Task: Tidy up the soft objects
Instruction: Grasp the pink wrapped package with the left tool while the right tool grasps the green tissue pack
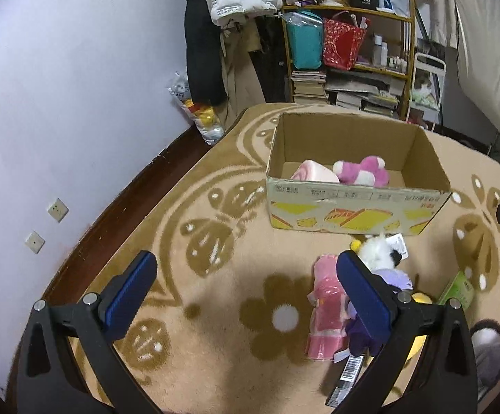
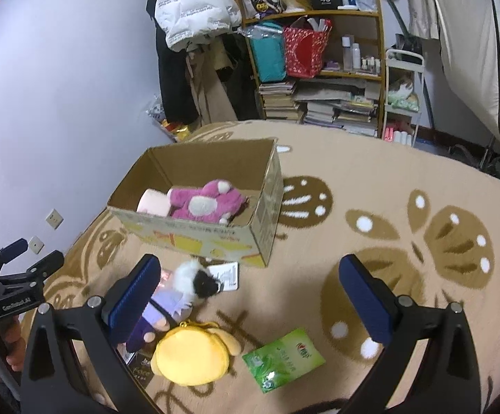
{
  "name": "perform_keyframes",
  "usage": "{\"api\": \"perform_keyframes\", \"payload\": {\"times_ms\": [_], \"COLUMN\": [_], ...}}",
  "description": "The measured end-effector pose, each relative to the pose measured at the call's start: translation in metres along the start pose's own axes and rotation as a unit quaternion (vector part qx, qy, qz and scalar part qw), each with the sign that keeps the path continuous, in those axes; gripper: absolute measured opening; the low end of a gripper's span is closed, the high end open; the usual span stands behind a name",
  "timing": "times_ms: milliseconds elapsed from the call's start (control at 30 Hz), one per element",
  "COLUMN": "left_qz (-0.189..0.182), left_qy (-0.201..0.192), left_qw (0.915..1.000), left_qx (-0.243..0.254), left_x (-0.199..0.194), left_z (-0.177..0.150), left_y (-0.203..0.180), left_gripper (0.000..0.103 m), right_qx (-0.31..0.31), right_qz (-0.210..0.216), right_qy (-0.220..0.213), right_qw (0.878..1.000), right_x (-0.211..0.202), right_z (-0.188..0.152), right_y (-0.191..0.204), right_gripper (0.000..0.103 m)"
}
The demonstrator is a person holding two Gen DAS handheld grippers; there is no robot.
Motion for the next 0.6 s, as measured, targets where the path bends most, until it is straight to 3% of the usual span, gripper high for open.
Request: {"api": "perform_keyframes", "payload": {"times_ms": [333, 600], "left_qz": [-0.022, -0.022], "left_qy": [0.056, 0.093], "left_qw": [0.9982, 0.9954], "left_qx": [-0.001, 0.008], "left_x": [0.030, 0.063], "left_z": [-0.017, -0.030], "left_y": [-0.012, -0.019], "left_gripper": [0.103, 0.103], "right_qx": [0.010, 0.047], "right_qz": [0.014, -0.013], "right_qy": [0.063, 0.136], "right_qw": [0.998, 0.989], "right_x": [0.037, 0.064], "right_z": [-0.029, -0.065], "right_y": [0.014, 0.001], "right_gripper": [0.103, 0.102]}}
Point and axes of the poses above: each gripper's, at about its wrist camera, not at the fingertips, and x roughly the way its jaws point, y to its left, z to its top, the point moved 7 cm from there along x, roughly the way its jaws point, and after that the axes turned 11 degrees about -x, right-handed, at the moved point
